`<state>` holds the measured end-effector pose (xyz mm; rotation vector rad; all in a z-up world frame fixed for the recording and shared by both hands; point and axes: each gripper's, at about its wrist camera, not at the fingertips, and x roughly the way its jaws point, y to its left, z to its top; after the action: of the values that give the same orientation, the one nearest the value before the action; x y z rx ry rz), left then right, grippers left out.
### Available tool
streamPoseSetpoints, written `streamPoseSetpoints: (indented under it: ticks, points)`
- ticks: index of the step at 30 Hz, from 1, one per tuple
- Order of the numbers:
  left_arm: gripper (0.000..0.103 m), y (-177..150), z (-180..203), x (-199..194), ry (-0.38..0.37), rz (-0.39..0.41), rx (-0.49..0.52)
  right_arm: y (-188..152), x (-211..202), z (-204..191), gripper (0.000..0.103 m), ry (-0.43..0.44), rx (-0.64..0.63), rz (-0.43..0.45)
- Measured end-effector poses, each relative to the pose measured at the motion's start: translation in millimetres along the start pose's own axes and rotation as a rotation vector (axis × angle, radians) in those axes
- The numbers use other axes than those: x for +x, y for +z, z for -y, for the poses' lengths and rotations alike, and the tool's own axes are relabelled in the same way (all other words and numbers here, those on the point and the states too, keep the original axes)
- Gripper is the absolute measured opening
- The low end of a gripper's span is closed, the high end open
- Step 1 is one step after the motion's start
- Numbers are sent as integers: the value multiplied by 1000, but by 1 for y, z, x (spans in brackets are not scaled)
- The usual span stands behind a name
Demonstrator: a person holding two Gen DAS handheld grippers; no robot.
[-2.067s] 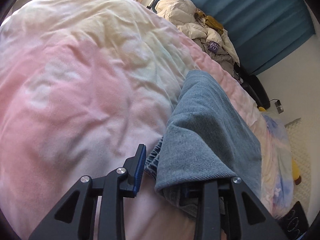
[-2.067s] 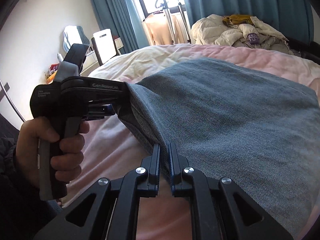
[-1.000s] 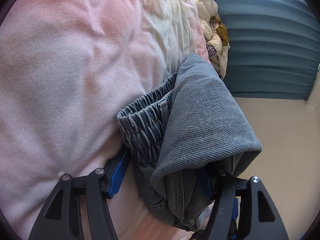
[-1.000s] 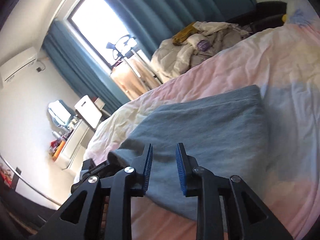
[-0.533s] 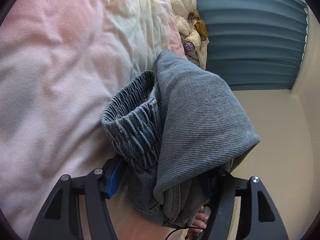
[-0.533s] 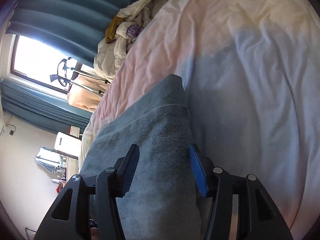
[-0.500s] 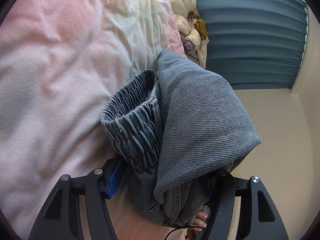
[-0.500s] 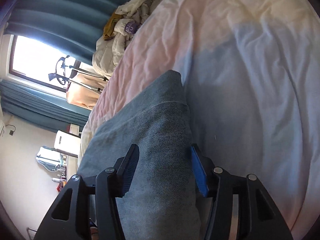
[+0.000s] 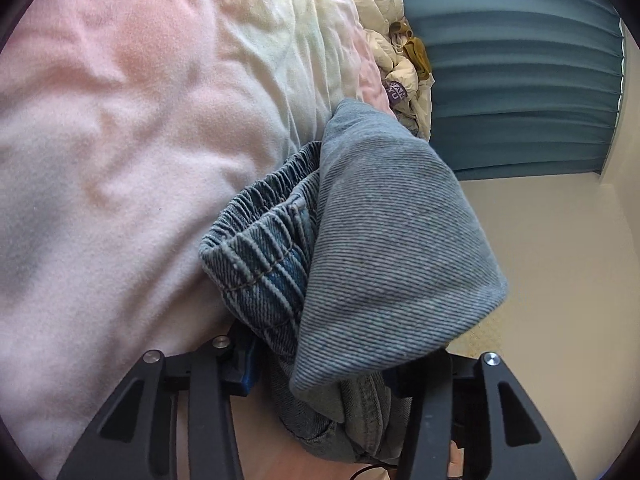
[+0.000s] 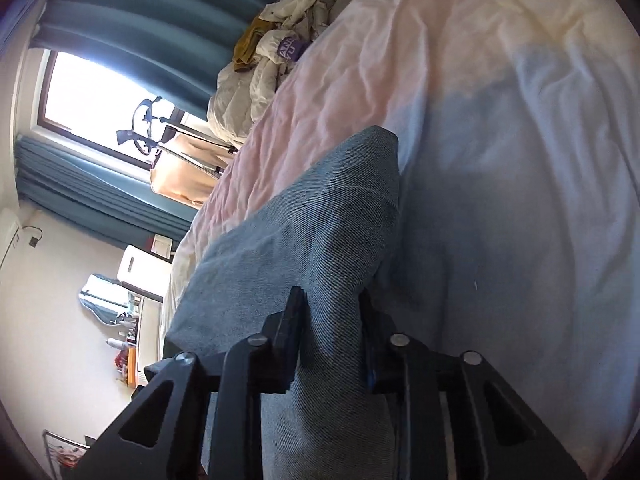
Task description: Fold clothes
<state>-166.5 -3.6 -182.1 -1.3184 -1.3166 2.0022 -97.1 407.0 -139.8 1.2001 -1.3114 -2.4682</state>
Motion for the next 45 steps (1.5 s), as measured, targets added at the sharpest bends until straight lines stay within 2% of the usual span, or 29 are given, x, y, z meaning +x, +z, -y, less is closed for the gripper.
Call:
streamPoseSetpoints:
  ticks: [5,10,15,22,29,37,45]
  points:
    - [36,4,23,-13,-4,30,62,-10,-23,-25,14,35,-45,95]
    - [33,2,56,-26,-40,18,134,-13,-57,-57,13,45,-120,144]
    - [32,-23,89,-36,-56,-2,216,-13,-103,-70,13,48,-163,211]
    - [32,-64,148,-11,-102,-67,295,-7,-182,-53,12,45,-157,307]
    - [32,-129,214,45,-150,-183,381,4,-278,-4,12,4,-124,430]
    - [32,-232,276,157,-192,-366,469,15,-388,89,12,-104,-47,596]
    - [32,-325,305,260,-206,-516,571,15,-454,182,13,-248,15,696]
